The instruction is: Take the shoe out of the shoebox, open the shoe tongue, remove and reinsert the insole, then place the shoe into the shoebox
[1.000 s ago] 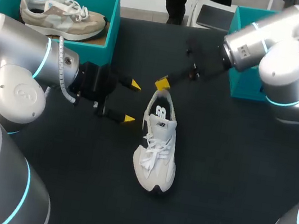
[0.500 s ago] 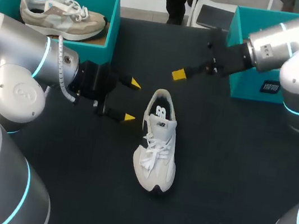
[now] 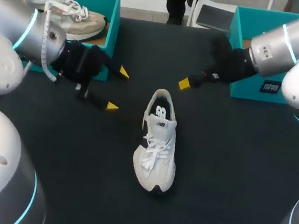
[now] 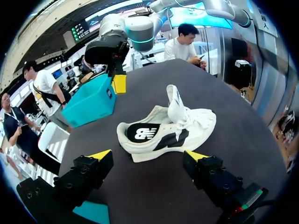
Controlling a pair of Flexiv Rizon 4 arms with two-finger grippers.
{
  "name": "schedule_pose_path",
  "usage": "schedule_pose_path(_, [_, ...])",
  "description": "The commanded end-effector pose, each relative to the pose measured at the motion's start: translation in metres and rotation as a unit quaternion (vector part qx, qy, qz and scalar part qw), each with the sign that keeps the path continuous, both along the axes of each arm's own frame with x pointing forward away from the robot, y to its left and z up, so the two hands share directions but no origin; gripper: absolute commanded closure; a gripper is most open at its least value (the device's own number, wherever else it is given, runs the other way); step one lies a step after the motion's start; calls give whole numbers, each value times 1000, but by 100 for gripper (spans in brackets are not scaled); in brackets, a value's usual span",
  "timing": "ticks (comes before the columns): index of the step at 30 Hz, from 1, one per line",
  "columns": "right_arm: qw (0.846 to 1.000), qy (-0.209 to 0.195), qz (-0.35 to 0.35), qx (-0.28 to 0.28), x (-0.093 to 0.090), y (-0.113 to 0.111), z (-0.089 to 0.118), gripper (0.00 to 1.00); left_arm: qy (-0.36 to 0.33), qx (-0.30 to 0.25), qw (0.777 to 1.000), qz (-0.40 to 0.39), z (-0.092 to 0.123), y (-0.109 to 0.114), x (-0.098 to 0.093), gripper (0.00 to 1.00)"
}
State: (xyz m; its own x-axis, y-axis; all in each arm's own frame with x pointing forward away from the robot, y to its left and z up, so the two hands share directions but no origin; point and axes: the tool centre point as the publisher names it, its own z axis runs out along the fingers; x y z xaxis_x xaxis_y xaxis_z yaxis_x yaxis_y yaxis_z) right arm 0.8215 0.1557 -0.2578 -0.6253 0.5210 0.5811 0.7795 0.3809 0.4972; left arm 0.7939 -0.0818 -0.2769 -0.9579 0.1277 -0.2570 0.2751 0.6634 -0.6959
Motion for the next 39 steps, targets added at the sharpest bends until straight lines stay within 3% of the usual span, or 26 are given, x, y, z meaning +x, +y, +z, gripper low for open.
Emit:
schedule_pose_path(1, [999,-8,-14,-41,2,5,3,100,4,33,999,-5,19,21,6,0])
schedule_pose_path(8, [999,-8,-14,-41,2,5,3,100,14,31,999,0,17,30,28,0])
schedule_pose_path(9, [998,-5,-54,-38,5,2,-2,100,14,31,999,0,17,30,28,0])
schedule_pose_path(13, [975,2,-147,-164,9,5,-15,100,14,31,999,0,17,30,28,0])
schedule_pose_path(16, [957,3,-191,-220,11,12,-20,100,14,31,999,0,17,30,28,0])
schedule_pose_path(26, [913,7,-264,-312,10,28,-23,100,14,31,999,0,17,30,28,0])
schedule_pose_path(39, [876,28,-303,-374,-28,31,-32,100,14,31,999,0,17,30,28,0])
